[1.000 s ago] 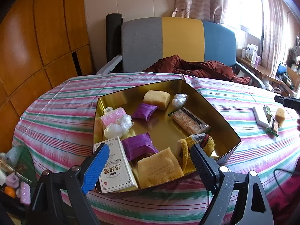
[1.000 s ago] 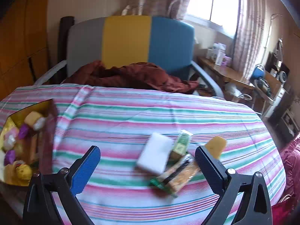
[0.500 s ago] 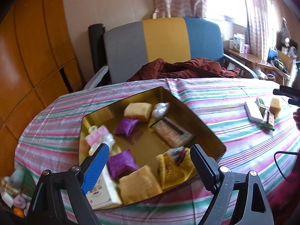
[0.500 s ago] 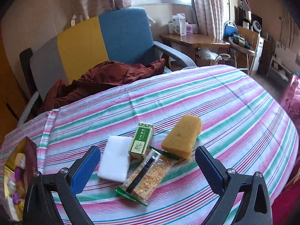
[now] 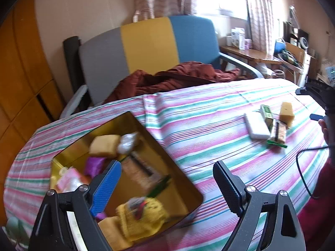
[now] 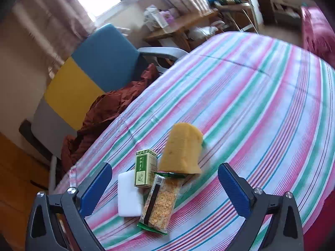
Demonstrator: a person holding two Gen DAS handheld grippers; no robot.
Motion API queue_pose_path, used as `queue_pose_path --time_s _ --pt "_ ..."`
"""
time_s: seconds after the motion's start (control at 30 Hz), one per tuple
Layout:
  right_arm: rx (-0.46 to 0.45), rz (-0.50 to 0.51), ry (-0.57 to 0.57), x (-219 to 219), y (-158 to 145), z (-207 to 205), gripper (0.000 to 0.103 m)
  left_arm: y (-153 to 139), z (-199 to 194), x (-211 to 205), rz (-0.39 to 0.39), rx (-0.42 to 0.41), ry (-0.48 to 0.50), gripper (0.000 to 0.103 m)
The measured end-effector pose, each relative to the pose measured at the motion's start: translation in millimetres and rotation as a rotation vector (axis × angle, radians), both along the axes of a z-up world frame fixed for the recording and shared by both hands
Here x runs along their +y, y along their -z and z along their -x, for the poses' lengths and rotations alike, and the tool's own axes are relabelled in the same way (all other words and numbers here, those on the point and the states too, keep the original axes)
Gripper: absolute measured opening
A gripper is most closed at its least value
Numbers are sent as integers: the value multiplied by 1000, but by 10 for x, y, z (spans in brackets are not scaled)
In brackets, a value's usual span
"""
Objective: Organize objects
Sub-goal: 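Withdraw both tools from the tray toward the yellow sponge and remaining items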
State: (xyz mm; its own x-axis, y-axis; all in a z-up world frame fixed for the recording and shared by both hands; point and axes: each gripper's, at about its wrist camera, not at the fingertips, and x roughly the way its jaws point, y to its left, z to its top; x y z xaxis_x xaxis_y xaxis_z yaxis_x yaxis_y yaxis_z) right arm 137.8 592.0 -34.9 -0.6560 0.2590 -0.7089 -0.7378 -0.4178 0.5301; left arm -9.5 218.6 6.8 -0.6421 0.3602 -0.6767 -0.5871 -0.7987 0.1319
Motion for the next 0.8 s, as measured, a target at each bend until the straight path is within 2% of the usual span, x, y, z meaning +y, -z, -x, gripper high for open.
queue_pose_path --time_s 0.13,0.43,0.8 --pt "10 58 -9 19 85 4 103 100 45 289 28 -27 50 90" --pt "1 72 -51 -37 118 73 103 329 241 991 42 -144 126 90" --pt "17 101 -76 -23 154 97 103 564 271 1991 96 -195 274 90"
